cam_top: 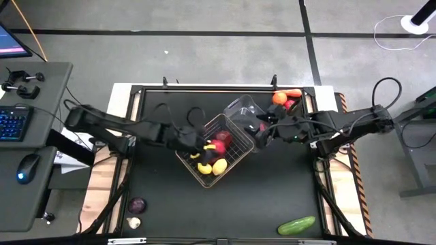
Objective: Sort produce into baskets
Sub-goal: Put the left tomato into the gold wire basket
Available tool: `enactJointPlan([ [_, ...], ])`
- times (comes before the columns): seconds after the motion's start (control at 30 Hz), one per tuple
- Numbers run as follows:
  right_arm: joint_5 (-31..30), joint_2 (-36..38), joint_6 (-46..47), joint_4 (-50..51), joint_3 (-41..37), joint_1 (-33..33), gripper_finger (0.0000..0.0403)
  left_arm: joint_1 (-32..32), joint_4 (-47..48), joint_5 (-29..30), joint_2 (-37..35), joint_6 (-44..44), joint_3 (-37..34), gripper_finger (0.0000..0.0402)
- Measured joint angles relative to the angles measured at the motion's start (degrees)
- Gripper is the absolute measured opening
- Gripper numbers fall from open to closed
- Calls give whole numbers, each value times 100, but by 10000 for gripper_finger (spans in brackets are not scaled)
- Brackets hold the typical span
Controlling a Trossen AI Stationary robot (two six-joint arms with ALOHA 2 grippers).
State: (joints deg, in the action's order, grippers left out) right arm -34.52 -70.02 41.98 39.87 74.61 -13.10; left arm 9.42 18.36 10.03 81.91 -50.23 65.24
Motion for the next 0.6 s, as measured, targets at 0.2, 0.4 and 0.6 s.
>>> enactJointPlan([
  [0.2,22,0,0,137,0,0,376,-91,228,-246,270,-136,-3,310],
  [0.4,68,0,0,237,0,0,376,-376,263,-592,275,63,-3,316],
  [0.6,94,0,-92,278,0,0,376,-757,356,-1402,275,246,-3,365],
])
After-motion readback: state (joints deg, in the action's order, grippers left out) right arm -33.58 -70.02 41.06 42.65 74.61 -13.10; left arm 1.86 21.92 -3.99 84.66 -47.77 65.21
